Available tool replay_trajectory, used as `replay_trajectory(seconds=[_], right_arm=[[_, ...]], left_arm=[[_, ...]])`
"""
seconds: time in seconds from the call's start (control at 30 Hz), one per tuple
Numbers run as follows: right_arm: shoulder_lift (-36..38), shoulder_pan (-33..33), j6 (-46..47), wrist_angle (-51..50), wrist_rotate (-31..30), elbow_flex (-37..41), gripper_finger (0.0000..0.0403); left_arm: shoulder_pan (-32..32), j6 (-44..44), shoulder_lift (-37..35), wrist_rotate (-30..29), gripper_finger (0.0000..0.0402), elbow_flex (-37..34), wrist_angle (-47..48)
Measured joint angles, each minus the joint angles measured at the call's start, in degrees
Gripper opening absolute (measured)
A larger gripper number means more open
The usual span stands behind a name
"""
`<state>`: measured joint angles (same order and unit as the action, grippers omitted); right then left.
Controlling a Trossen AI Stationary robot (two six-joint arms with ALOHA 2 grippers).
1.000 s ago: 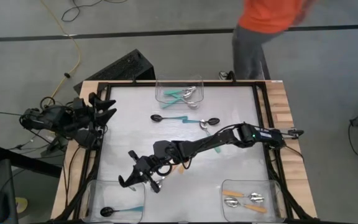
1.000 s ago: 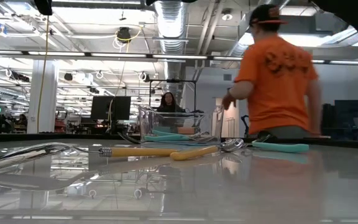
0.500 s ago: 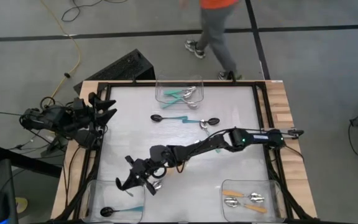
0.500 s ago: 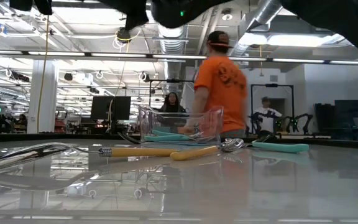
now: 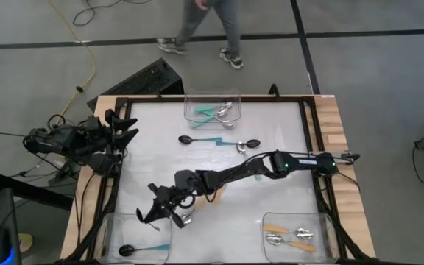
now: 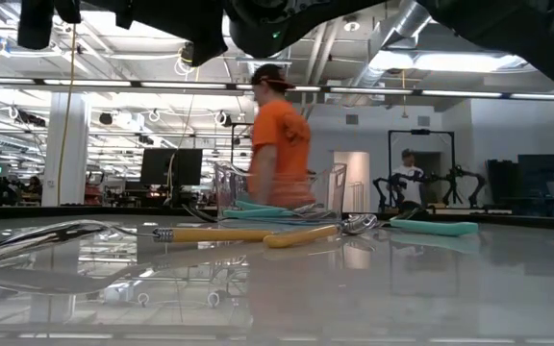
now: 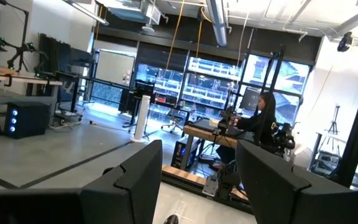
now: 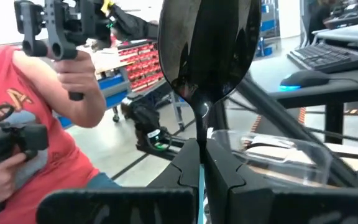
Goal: Sort silverware by color (type)
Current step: Put the bottom black spoon into the bottom left transparent bin
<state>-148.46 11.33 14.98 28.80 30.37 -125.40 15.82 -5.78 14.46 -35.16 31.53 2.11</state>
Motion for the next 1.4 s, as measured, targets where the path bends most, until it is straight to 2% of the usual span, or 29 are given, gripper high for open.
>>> replay_trajectory(seconds=[1.27, 1.4], right_arm=[[-1.9, -0.9, 4.3, 1.0, -0.4, 0.0, 0.0027], [-1.9, -0.9, 4.5, 0.0, -2.0, 0.0, 0.0027]], left_arm=[[0.0, 0.6, 0.0, -0.2, 0.019, 0.0, 1.0], [0.0, 0.6, 0.0, -0.2, 0.019, 0.0, 1.0]])
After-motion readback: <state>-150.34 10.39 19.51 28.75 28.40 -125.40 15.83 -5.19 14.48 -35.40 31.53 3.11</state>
